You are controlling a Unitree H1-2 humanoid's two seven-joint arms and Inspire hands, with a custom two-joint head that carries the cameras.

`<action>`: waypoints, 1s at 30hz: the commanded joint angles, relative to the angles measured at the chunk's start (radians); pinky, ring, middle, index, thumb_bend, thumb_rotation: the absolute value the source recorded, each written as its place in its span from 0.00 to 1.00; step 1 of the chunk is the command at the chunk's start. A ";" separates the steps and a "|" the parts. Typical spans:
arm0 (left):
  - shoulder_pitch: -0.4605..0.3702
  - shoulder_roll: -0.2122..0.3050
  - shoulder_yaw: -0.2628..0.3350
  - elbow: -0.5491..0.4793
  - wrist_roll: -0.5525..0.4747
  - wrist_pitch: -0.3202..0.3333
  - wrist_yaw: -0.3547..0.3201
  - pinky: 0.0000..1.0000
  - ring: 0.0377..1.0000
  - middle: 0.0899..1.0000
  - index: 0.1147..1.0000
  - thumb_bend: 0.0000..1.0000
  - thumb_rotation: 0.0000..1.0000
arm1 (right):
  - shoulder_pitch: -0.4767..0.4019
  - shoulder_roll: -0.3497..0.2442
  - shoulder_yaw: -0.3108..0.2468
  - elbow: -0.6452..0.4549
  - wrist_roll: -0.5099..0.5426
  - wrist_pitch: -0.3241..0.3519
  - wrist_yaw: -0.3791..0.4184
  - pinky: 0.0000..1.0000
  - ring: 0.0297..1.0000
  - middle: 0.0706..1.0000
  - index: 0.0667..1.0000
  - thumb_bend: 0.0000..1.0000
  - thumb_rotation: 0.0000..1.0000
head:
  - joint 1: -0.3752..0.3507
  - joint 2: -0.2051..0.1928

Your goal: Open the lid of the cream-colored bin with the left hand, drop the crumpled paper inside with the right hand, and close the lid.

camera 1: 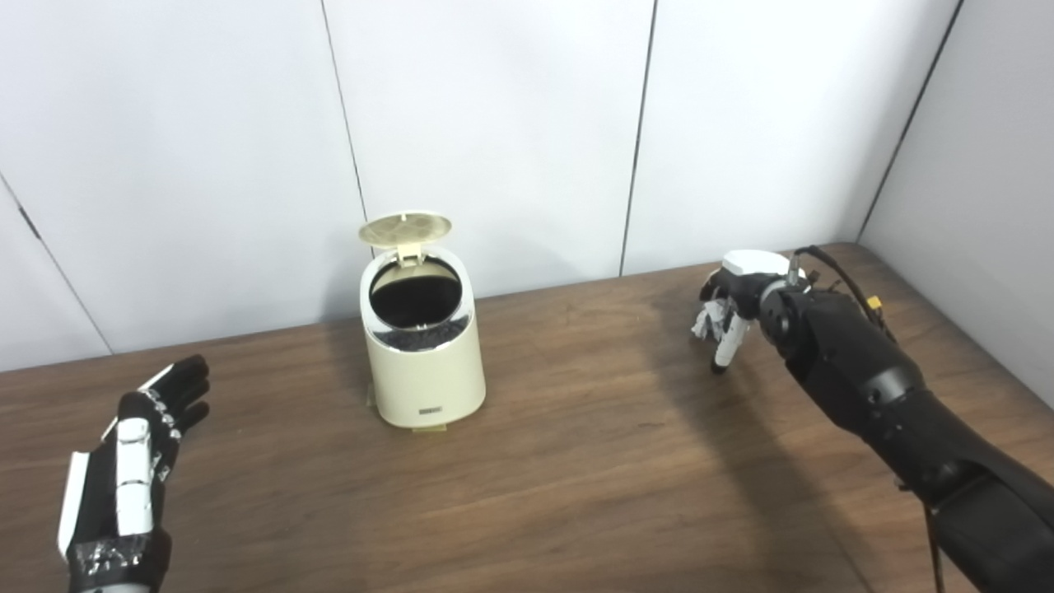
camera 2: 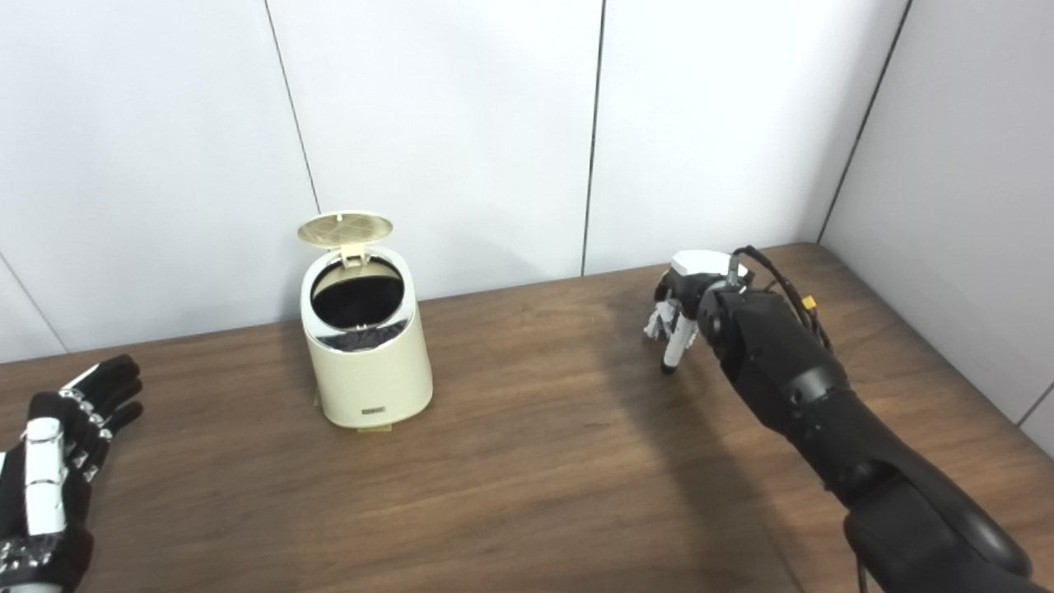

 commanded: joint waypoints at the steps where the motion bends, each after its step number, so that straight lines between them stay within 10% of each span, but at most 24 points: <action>1: -0.029 0.009 0.000 -0.040 0.006 -0.017 0.006 0.87 0.87 0.84 0.80 0.64 1.00 | -0.049 -0.046 0.009 -0.002 -0.010 -0.014 0.008 0.55 0.64 0.72 0.77 0.82 0.05 | 0.001 0.002; 9: -0.024 0.013 -0.005 -0.074 0.008 -0.031 -0.002 0.85 0.86 0.84 0.80 0.70 0.97 | -0.059 -0.044 0.033 -0.006 -0.056 0.034 0.035 0.22 0.29 0.44 0.65 0.58 0.00 | 0.004 0.004; 13: -0.027 0.016 -0.003 -0.093 0.000 -0.026 -0.004 0.84 0.86 0.84 0.81 0.70 0.96 | -0.067 -0.025 0.033 0.034 -0.115 0.039 -0.001 0.23 0.31 0.44 0.46 0.53 0.00 | 0.001 0.006; 30: -0.035 0.014 -0.010 -0.084 0.010 -0.012 -0.001 0.87 0.86 0.84 0.80 0.68 0.96 | -0.056 -0.015 -0.003 0.028 -0.117 0.036 -0.058 0.26 0.33 0.36 0.48 0.53 0.00 | -0.003 0.004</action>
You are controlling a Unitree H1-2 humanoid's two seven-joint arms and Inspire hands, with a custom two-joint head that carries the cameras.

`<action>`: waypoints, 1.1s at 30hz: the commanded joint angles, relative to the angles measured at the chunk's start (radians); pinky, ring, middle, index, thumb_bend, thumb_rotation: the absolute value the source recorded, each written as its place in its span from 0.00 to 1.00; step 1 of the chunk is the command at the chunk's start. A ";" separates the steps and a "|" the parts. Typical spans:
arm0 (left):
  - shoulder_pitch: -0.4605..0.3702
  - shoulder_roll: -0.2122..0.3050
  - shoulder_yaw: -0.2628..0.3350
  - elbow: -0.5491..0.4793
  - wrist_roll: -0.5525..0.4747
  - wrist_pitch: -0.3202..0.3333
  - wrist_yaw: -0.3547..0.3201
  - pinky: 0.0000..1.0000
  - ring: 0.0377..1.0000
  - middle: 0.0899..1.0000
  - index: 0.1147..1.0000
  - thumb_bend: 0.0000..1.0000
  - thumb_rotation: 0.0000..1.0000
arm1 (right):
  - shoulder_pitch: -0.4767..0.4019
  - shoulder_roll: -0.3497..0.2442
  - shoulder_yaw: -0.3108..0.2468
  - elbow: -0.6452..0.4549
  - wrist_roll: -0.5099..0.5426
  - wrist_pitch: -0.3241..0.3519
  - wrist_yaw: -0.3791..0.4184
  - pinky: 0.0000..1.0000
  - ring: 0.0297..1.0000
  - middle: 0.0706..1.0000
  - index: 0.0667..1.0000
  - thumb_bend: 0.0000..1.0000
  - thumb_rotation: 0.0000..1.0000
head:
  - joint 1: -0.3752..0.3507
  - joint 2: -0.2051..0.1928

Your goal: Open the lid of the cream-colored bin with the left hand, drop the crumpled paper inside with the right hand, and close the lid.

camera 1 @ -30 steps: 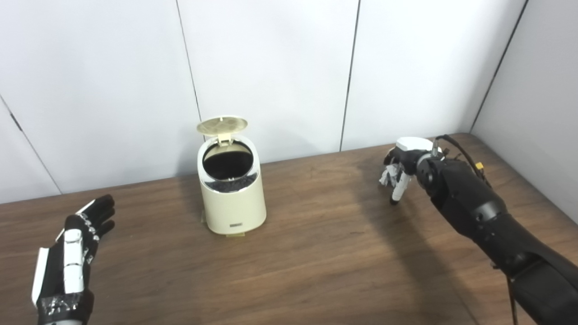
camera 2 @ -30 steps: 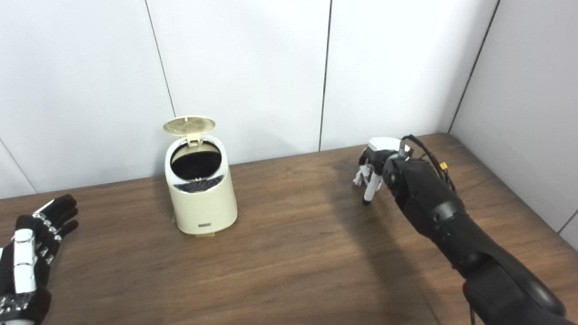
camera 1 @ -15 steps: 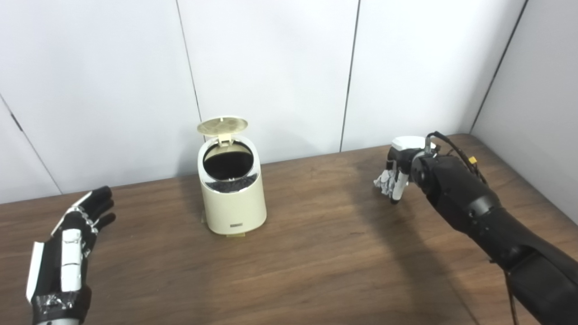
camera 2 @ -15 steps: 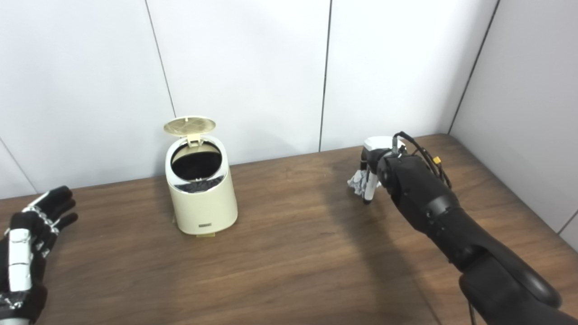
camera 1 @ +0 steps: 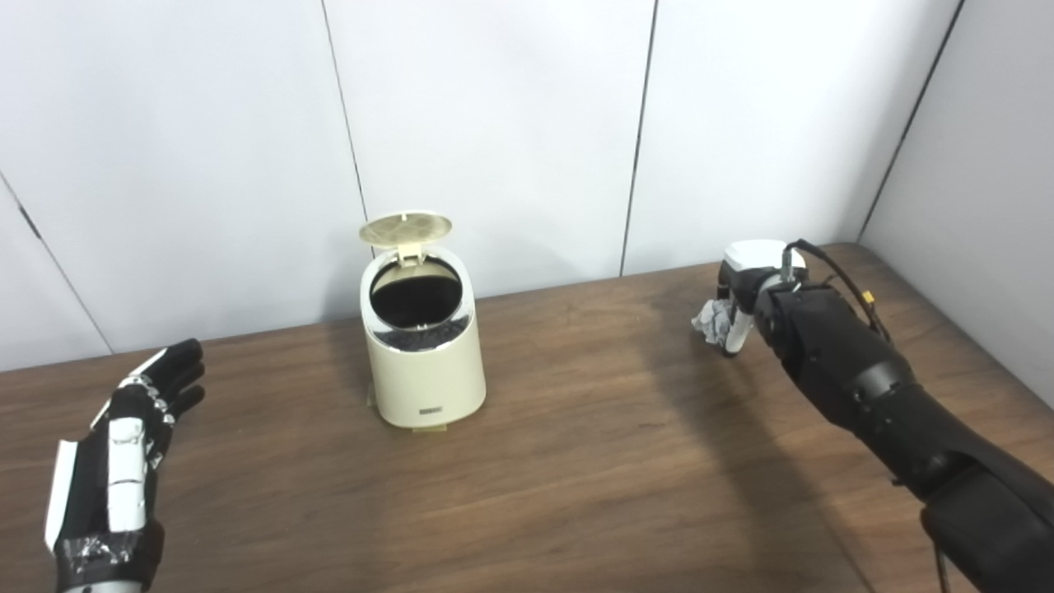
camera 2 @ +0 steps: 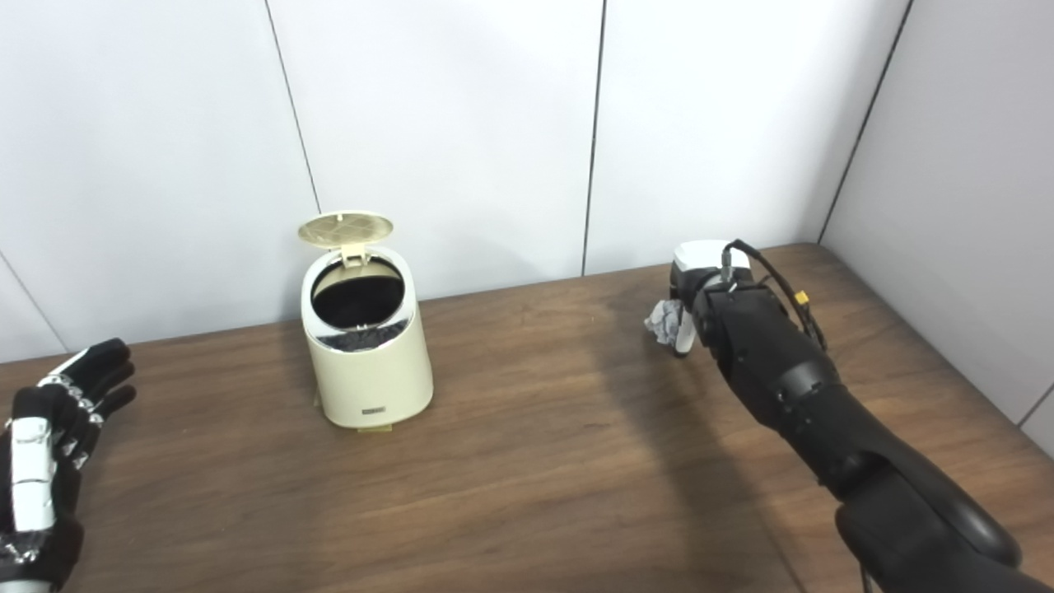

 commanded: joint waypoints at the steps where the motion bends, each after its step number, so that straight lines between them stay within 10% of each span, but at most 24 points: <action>1: -0.036 0.008 -0.005 -0.019 0.008 -0.015 0.003 0.87 0.86 0.84 0.80 0.68 0.97 | -0.040 -0.029 -0.014 -0.022 -0.007 0.021 -0.009 0.26 0.32 0.40 0.46 0.53 0.00 | -0.001 0.002; 33: -0.052 -0.007 -0.015 0.011 0.027 -0.018 0.016 0.86 0.86 0.84 0.79 0.64 0.97 | -0.127 -0.041 -0.033 -0.368 -0.074 0.022 0.326 0.20 0.26 0.43 0.45 0.53 0.00 | 0.004 -0.008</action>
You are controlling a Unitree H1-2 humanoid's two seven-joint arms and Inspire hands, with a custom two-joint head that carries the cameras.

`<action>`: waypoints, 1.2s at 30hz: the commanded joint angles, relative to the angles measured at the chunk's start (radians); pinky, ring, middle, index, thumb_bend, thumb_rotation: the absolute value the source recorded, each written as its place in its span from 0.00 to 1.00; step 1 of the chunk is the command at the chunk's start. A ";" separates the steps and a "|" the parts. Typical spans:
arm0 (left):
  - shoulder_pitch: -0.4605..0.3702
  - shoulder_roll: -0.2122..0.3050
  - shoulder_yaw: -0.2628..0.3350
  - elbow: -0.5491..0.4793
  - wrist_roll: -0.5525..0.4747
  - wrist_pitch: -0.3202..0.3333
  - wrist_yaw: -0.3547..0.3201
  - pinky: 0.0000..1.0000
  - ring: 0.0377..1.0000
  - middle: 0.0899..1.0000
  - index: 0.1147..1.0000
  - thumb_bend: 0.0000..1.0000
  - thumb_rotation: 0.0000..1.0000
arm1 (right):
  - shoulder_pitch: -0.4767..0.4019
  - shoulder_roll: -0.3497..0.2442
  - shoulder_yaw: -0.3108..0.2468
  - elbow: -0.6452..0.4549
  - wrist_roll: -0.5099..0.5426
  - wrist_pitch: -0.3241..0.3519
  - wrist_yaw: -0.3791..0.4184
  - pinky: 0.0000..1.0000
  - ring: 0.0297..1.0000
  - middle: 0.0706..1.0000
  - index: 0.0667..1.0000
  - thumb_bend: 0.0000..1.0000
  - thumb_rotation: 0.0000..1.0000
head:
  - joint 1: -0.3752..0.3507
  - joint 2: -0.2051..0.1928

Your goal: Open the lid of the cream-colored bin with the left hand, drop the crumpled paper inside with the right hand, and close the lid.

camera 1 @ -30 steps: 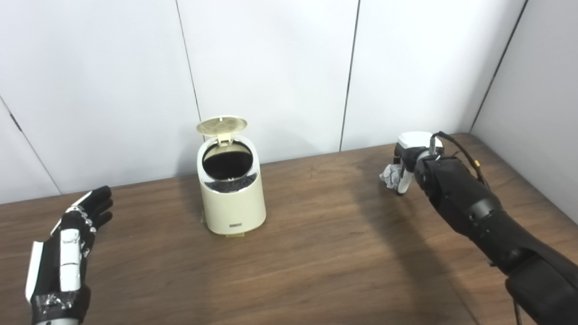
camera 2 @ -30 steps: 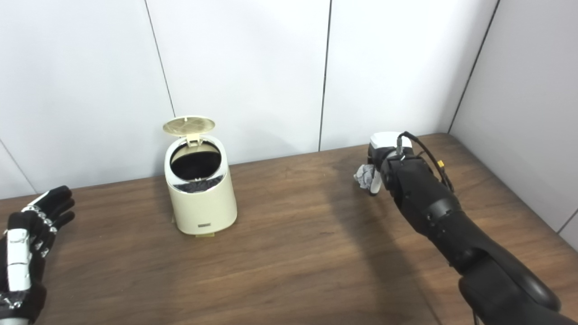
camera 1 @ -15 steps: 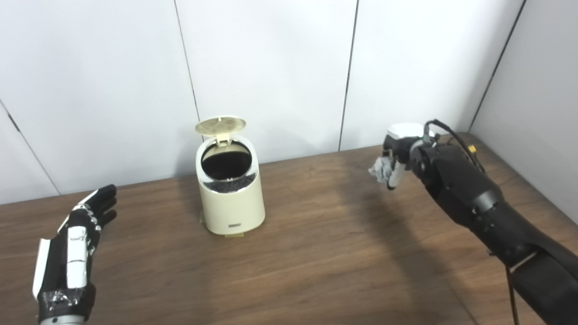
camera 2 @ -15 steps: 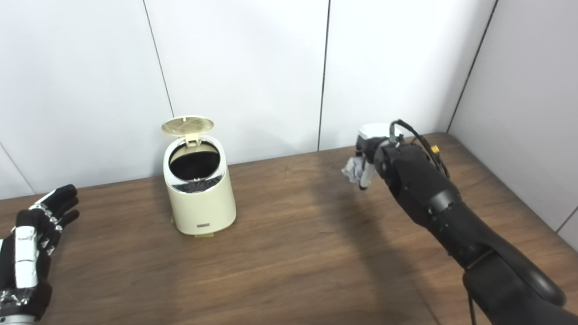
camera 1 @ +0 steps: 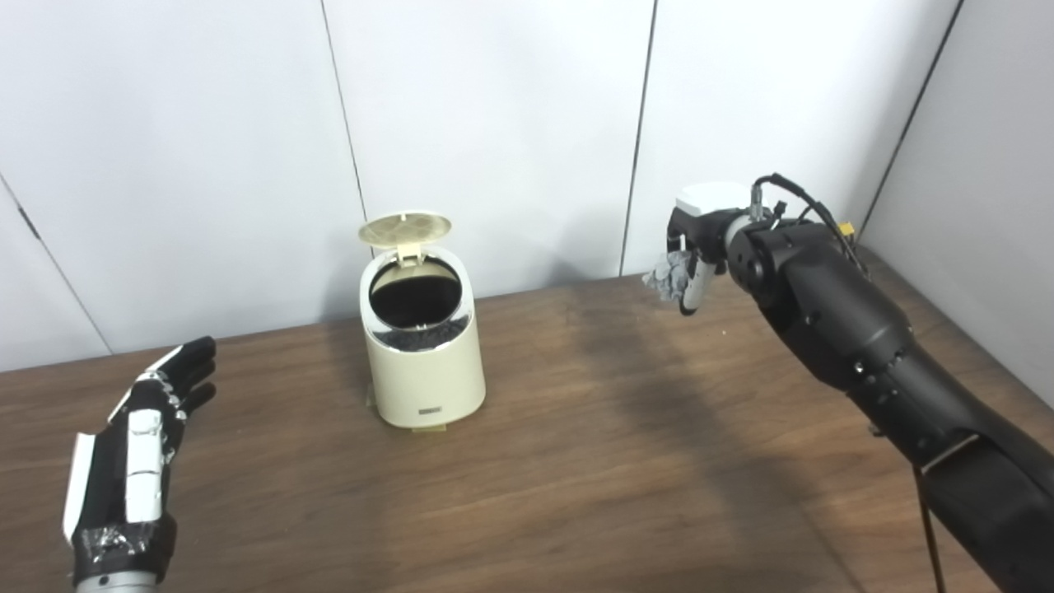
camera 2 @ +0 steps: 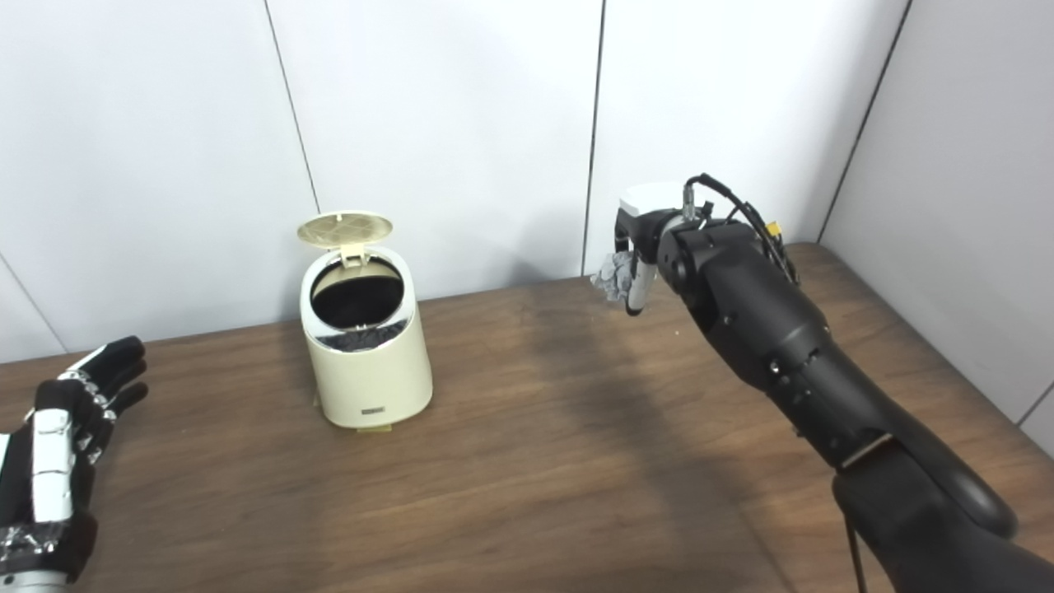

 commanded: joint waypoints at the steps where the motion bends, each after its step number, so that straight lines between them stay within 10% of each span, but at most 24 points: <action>1: -0.036 0.002 0.004 -0.009 -0.001 -0.022 0.009 0.86 0.86 0.84 0.79 0.64 0.96 | -0.057 -0.020 -0.026 -0.033 -0.011 0.006 0.004 0.21 0.27 0.43 0.45 0.53 0.00 | 0.000 0.000; 22: -0.053 -0.009 -0.006 -0.010 0.019 -0.005 0.016 0.85 0.87 0.84 0.80 0.64 0.97 | -0.129 0.084 -0.078 -0.241 -0.058 0.007 0.257 0.23 0.29 0.40 0.47 0.53 0.00 | 0.016 -0.004; 36: -0.061 -0.020 -0.010 0.009 0.021 -0.019 0.018 0.84 0.86 0.84 0.80 0.59 0.98 | -0.173 0.189 -0.124 -0.278 -0.060 0.006 0.296 0.41 0.49 0.46 0.44 0.53 0.00 | 0.023 -0.021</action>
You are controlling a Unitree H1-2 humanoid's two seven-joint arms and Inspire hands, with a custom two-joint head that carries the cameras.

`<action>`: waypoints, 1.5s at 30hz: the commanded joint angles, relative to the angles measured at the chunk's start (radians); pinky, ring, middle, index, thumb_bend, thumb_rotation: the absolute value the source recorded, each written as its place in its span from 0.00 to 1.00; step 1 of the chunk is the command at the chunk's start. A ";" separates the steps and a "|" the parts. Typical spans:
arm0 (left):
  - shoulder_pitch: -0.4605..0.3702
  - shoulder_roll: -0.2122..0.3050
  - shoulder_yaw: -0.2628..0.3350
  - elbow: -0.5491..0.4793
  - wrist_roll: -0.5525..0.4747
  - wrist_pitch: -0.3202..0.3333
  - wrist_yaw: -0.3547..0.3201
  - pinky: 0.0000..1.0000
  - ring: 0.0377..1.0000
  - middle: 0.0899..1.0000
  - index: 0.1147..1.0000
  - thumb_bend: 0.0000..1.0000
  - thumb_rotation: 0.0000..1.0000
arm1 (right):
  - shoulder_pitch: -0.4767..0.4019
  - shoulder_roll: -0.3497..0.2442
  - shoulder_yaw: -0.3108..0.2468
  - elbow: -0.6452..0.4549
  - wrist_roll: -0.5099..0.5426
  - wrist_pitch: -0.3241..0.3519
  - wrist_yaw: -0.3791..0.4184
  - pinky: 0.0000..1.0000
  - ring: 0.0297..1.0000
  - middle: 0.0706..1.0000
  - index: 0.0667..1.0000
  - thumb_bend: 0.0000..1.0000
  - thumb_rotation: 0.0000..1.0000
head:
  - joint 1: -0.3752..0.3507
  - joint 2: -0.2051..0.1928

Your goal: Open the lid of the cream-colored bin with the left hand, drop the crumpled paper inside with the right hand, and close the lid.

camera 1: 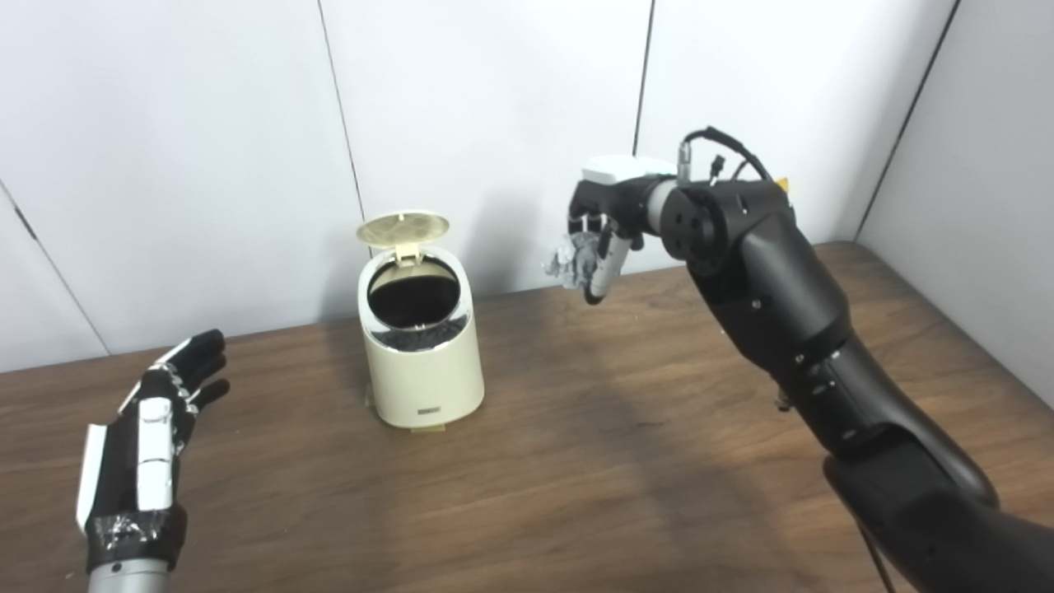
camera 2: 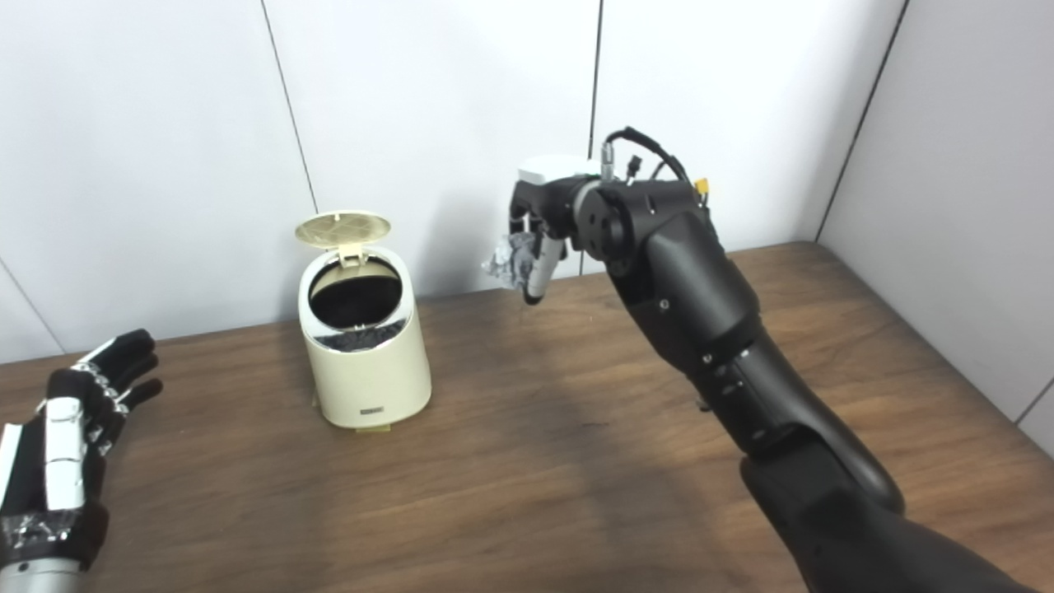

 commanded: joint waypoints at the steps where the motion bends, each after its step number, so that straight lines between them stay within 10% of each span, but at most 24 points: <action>1: -0.037 0.001 -0.005 -0.012 0.011 -0.032 0.011 0.84 0.87 0.84 0.80 0.59 0.98 | -0.076 -0.007 -0.014 -0.034 0.018 -0.001 -0.021 0.42 0.50 0.46 0.44 0.53 0.00 | 0.001 -0.002; 45: 0.005 -0.063 -0.065 0.043 0.099 -0.102 0.068 0.86 0.88 0.86 0.84 0.51 1.00 | -0.162 0.110 0.118 0.108 0.169 -0.007 -0.161 0.30 0.35 0.42 0.45 0.53 0.00 | 0.220 -0.016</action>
